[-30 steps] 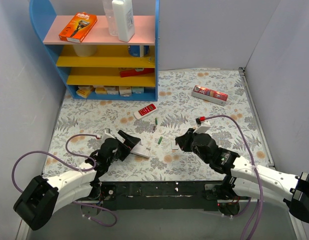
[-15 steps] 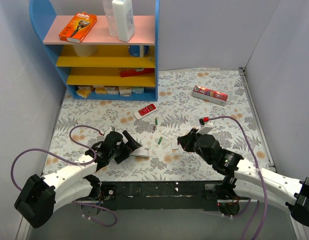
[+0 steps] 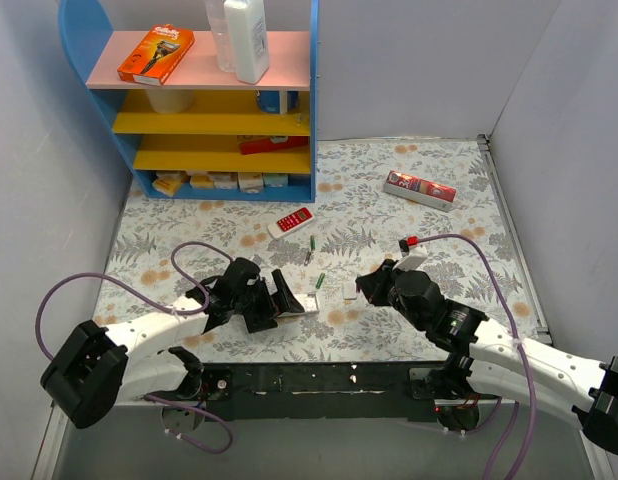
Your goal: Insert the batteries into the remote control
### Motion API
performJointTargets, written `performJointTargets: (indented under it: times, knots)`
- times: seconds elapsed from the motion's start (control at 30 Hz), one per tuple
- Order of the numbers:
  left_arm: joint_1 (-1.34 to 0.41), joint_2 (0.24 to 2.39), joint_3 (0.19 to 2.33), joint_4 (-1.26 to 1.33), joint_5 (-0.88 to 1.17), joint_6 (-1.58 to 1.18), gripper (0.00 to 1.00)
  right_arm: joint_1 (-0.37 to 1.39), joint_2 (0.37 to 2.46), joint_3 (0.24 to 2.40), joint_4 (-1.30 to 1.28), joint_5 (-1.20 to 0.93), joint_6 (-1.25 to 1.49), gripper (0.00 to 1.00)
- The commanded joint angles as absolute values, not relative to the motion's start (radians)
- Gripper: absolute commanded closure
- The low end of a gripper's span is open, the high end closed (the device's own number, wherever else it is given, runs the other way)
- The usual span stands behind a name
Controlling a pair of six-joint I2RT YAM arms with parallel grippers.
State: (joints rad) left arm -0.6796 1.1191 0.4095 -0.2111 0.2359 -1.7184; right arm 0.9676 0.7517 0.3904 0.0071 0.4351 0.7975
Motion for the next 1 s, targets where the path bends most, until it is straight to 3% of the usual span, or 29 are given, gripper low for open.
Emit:
performJointTargets:
  times: [0.0,0.37,0.73,0.97]
  knots:
    - [-0.747,1.141,0.382,-0.431,0.233,-1.68,0.02,0.962,0.724,0.393,0.021,0.44,0.792,0.99]
    - [-0.894,1.295,0.454,-0.463,0.163,-1.669,0.02,0.962,0.715,0.397,0.034,0.423,0.758,0.99]
    - [-0.913,1.244,0.679,-0.745,-0.161,-1.552,0.02,0.96,0.782,0.443,0.034,0.339,0.663,0.99]
    - [-0.896,1.301,0.661,-0.58,-0.155,-1.562,0.02,0.96,0.82,0.466,0.057,0.263,0.626,0.99]
